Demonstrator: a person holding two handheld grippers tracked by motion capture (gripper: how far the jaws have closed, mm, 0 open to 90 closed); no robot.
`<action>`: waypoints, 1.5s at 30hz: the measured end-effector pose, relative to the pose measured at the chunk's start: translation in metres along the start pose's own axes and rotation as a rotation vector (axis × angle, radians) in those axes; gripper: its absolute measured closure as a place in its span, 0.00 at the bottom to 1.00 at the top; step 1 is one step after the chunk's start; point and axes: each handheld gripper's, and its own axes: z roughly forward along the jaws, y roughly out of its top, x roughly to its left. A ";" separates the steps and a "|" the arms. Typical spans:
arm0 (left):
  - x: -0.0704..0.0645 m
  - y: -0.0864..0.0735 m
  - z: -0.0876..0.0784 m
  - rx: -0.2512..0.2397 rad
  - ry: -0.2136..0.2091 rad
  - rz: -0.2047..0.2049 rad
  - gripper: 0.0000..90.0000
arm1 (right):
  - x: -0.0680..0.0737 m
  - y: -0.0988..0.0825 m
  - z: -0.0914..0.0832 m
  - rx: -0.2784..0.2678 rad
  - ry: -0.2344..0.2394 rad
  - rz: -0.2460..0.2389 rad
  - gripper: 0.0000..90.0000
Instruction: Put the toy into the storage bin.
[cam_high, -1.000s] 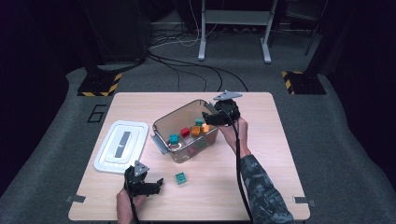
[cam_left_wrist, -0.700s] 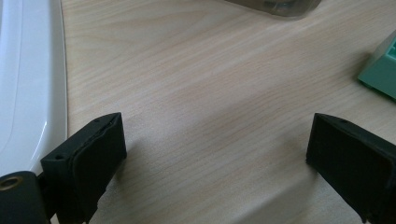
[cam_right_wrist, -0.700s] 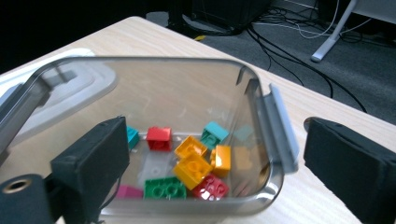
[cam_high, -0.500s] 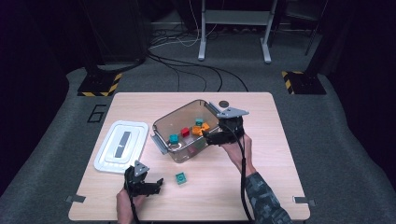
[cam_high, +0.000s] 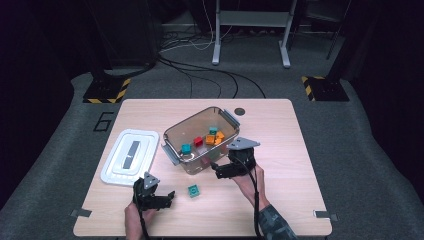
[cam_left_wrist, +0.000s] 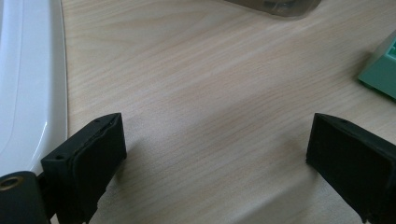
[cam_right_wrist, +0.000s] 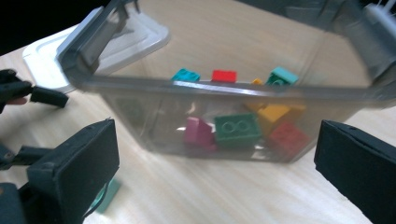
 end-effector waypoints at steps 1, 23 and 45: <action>0.000 0.000 0.000 -0.002 -0.001 -0.002 0.05 | 0.002 -0.003 0.001 0.004 0.005 -0.001 0.00; 0.000 0.000 0.000 0.000 0.001 0.001 0.05 | 0.040 -0.041 0.026 0.062 0.064 0.002 0.00; 0.000 0.000 0.000 0.000 -0.001 0.001 0.05 | 0.083 -0.063 0.066 0.174 0.134 -0.053 0.01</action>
